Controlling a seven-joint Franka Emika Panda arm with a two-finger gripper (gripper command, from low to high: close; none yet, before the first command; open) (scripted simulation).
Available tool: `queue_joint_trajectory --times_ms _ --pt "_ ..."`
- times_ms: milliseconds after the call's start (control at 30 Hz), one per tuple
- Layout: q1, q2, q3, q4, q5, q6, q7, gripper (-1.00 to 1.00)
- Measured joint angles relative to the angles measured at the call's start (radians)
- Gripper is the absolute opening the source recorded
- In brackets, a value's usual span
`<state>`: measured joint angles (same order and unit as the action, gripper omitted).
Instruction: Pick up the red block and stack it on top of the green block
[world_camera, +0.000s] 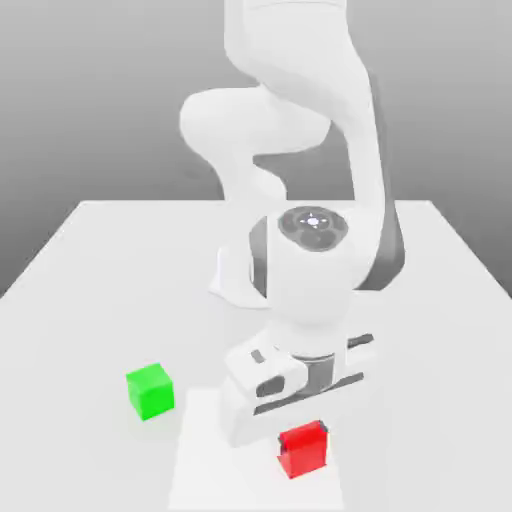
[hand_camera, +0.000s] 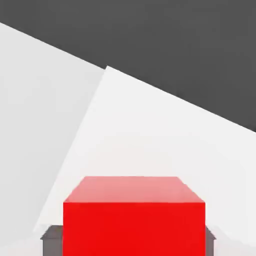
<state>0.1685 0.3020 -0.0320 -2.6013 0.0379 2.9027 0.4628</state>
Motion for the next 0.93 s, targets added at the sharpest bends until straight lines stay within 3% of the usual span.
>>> queue_joint_trajectory --times_ms 67,267,400,567,833,867,933 --pt "-0.001 0.004 0.001 0.0 0.0 0.004 0.0 -1.0" --pt "-0.007 -0.187 -0.019 -0.035 -0.029 -0.152 0.015 -1.0" --pt "-0.207 -0.327 -0.107 -0.126 -0.09 -0.196 -0.012 -1.0" --pt "-0.346 -0.481 -0.214 -0.251 -0.146 -0.226 -0.066 -1.0" --pt "-0.335 -0.281 -0.234 -0.264 -0.001 -0.018 -0.184 -1.0" --pt "-0.337 -0.256 -0.225 -0.264 0.022 0.005 -0.2 1.0" --pt "-0.337 -0.256 -0.225 -0.264 0.022 0.005 -0.2 1.0"
